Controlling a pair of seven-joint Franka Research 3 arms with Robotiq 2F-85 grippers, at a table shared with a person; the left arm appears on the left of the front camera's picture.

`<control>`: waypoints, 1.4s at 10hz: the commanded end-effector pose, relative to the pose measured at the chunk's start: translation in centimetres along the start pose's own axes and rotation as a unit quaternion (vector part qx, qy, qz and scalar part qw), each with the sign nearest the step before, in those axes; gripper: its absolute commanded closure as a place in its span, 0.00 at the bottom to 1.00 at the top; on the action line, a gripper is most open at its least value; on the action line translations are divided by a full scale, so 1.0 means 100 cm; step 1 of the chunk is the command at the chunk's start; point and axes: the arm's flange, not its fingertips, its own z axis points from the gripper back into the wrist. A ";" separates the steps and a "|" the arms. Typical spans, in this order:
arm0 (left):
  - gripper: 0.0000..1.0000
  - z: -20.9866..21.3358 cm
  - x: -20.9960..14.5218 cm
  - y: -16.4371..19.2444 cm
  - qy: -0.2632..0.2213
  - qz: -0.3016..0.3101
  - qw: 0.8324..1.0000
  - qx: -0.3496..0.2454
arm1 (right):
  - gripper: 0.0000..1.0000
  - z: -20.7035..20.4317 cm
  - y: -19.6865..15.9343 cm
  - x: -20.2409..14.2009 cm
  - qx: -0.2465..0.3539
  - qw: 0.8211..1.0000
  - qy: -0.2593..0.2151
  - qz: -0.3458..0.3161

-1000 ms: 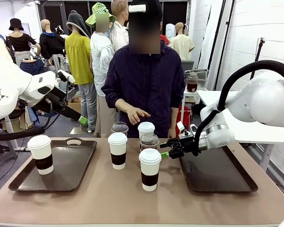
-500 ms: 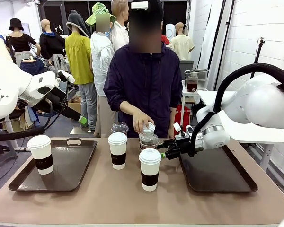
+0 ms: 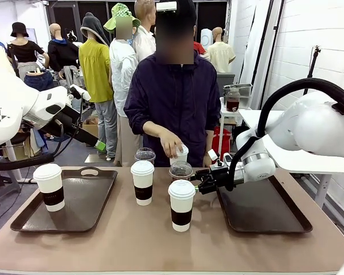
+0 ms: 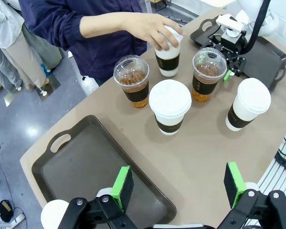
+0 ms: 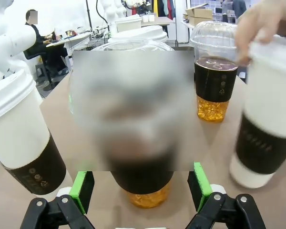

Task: Distribute the coffee onto the tray.
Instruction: Pick up one iced Americano and place it on the right Handle tray.

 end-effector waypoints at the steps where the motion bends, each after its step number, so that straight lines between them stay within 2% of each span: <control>1: 0.00 0.000 -0.001 0.002 -0.001 0.002 1.000 -0.004 | 0.00 -0.011 -0.008 -0.001 -0.006 1.000 -0.020 0.006; 11: 0.00 0.000 -0.001 0.002 -0.001 0.002 1.000 -0.004 | 0.00 -0.036 -0.018 0.001 0.034 0.999 -0.031 -0.016; 12: 0.00 0.000 -0.001 0.002 -0.001 0.002 1.000 -0.004 | 0.20 -0.036 -0.016 0.001 0.037 0.999 -0.031 -0.023; 13: 0.00 0.000 -0.001 0.002 -0.001 0.002 1.000 -0.004 | 0.40 -0.038 -0.018 0.000 0.030 0.999 -0.029 0.006; 14: 0.00 0.000 -0.001 0.002 -0.001 0.002 1.000 -0.004 | 0.40 -0.035 -0.015 0.000 0.029 0.999 -0.028 -0.012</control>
